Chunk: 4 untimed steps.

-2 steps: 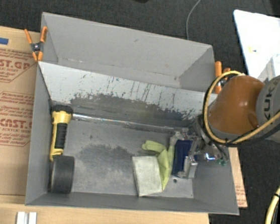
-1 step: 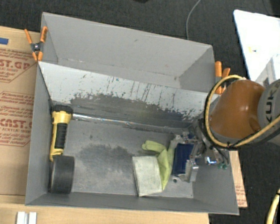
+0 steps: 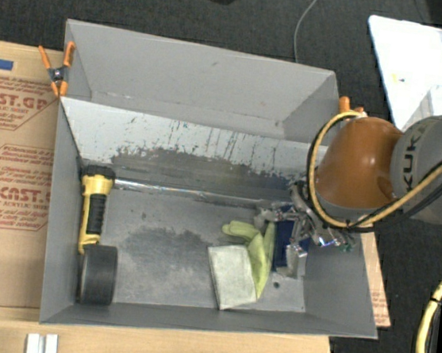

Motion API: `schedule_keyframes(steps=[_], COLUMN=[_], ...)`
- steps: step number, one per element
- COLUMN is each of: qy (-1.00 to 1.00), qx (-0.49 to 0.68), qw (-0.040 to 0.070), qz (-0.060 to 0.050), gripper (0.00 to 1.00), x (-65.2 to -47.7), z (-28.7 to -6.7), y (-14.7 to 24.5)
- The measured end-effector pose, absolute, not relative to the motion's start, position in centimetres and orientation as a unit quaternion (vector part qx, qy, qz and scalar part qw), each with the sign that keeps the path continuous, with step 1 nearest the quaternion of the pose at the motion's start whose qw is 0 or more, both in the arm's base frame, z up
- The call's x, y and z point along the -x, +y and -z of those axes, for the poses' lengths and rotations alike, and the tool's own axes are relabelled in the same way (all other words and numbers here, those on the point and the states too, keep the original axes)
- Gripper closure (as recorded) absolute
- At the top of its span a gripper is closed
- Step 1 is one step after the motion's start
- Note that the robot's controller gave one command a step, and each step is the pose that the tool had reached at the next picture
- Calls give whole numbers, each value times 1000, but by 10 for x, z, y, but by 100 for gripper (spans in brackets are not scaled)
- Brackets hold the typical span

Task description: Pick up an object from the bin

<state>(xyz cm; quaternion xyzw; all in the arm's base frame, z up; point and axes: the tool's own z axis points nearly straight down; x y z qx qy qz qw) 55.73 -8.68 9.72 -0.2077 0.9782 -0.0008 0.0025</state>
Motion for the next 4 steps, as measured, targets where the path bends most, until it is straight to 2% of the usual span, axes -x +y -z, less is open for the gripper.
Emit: schedule_keyframes(steps=[1,2,3,4], qy=[983,932,941,830], qx=[184,361,337,557], qw=[2,3,3,-3], qz=[0,-1,0,-6], gripper=[0,0,0,100], x=[-569,-580,-582,-569], z=[-83,-74,-70,-79], y=[-68,-98,-110,-98])
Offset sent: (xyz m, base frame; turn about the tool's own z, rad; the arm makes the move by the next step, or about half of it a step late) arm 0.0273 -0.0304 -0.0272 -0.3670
